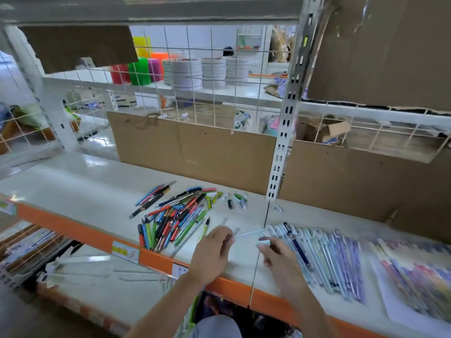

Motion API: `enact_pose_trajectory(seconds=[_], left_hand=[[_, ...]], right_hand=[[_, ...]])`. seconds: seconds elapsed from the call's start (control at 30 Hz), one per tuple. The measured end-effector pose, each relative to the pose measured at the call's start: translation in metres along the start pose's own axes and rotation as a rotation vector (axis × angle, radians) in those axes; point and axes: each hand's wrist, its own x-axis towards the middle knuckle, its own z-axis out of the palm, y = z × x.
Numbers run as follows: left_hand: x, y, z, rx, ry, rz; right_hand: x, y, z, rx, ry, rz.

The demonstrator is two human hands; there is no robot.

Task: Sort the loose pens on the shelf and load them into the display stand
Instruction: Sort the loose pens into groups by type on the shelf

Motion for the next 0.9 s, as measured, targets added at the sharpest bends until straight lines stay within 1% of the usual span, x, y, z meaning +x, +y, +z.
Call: enact_pose_trajectory(seconds=[0.07, 0.13, 0.2, 0.27, 0.4, 0.6, 0.7, 0.83, 0.9], left_hand=[[-0.0057, -0.0008, 0.0091, -0.014, -0.02, 0.017], [-0.0079, -0.005, 0.012, -0.035, -0.017, 0.011], [-0.0074, -0.0047, 0.0086, -0.064, -0.011, -0.012], [-0.0071, -0.0054, 0.007, -0.076, -0.022, -0.013], [-0.0087, -0.0087, 0.0083, -0.076, -0.055, -0.004], [-0.0088, -0.008, 0.0081, -0.063, -0.052, 0.017], [-0.0092, -0.0076, 0.0081, -0.074, -0.056, 0.002], [-0.0096, -0.0066, 0.0078, -0.085, -0.05, 0.0], [-0.0092, -0.0069, 0.008, -0.072, -0.063, 0.006]], right_hand=[[-0.0005, 0.0, -0.0008, 0.062, 0.003, 0.015], [0.0001, -0.0007, -0.0026, 0.225, 0.007, 0.04], [0.0009, -0.0021, -0.0039, 0.35, 0.04, 0.061], [0.0016, -0.0036, -0.0053, 0.419, 0.084, 0.07], [0.0022, -0.0032, -0.0075, 0.426, 0.108, 0.078], [0.0017, -0.0055, -0.0073, 0.474, 0.118, 0.081], [0.0001, -0.006, -0.0062, 0.454, 0.09, 0.079], [0.0, -0.0072, -0.0087, 0.536, 0.129, 0.069], [0.0001, -0.0058, -0.0088, 0.487, 0.089, 0.06]])
